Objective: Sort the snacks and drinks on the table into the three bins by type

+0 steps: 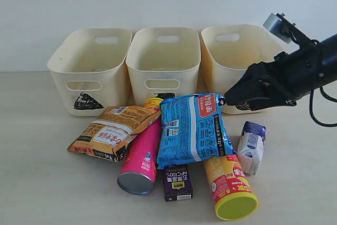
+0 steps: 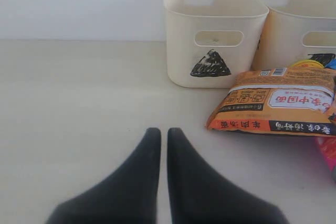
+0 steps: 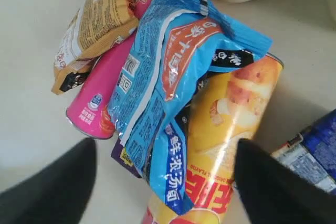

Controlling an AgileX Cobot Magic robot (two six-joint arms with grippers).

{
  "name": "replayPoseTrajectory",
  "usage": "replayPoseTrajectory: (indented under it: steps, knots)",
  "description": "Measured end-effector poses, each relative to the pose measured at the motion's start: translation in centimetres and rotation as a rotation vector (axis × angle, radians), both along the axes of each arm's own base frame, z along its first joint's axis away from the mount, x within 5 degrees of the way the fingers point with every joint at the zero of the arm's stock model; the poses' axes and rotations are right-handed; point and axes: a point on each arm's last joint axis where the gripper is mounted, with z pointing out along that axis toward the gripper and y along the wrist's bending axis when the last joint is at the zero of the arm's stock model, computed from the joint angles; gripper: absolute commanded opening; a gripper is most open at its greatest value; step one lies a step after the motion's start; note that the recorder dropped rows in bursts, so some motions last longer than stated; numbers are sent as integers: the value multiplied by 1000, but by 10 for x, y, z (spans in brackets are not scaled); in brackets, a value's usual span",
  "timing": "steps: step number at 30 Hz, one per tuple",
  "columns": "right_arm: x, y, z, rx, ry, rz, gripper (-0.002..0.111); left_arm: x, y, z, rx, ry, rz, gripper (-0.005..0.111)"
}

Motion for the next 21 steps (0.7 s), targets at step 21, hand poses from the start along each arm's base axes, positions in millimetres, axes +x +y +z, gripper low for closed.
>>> replayPoseTrajectory:
  steps: [21]
  knots:
    - [13,72,-55,-136,-60,25,75,0,0,0,0,0,0,4]
